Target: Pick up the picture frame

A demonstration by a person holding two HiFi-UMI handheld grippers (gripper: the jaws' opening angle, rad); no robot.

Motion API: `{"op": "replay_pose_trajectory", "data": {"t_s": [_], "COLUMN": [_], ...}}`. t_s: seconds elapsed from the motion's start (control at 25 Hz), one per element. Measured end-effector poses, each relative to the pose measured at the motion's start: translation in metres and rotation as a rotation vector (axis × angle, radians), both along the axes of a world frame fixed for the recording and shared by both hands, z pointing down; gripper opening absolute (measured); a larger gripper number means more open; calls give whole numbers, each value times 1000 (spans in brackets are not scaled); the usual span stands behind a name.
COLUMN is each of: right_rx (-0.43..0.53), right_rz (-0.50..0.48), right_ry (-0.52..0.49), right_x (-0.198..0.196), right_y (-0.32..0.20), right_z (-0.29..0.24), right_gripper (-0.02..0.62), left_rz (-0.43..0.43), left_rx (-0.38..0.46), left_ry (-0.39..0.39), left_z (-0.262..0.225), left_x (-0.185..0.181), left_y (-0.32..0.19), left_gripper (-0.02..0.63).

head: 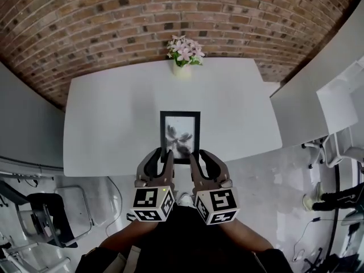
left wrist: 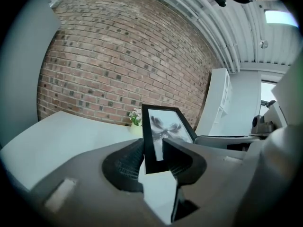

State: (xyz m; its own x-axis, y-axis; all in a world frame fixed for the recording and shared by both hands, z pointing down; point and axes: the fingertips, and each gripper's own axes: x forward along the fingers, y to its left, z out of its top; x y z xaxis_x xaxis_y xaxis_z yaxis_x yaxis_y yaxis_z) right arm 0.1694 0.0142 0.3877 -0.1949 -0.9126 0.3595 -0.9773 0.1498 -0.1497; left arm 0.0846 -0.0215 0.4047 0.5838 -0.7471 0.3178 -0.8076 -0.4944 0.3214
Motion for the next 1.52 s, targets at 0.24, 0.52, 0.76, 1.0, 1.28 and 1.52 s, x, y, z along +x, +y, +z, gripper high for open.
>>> {"op": "replay_pose_trajectory", "data": {"t_s": [0.24, 0.52, 0.76, 1.0, 1.28, 1.52], "right_rx": [16, 52, 87, 101, 100, 103], "right_rz": [2, 24, 19, 5, 4, 8], "right_ry": [-9, -26, -20, -17, -14, -16], "right_x": [9, 12, 3, -7, -10, -8], "right_y": [48, 83, 95, 102, 107, 108], "right_z": [-10, -25, -34, -39, -39, -38], "right_gripper": [87, 86, 83, 82, 82, 81], "left_rz": [15, 36, 27, 8, 3, 9], "left_rx": [-7, 25, 53, 63, 64, 62], "left_ry": [8, 20, 28, 36, 45, 46], "left_z": [-8, -25, -34, -37, -39, -37], "left_x": [9, 13, 3, -7, -11, -9], "left_y": [48, 78, 91, 99, 104, 105], "left_gripper": [114, 112, 112, 112, 111, 112]}}
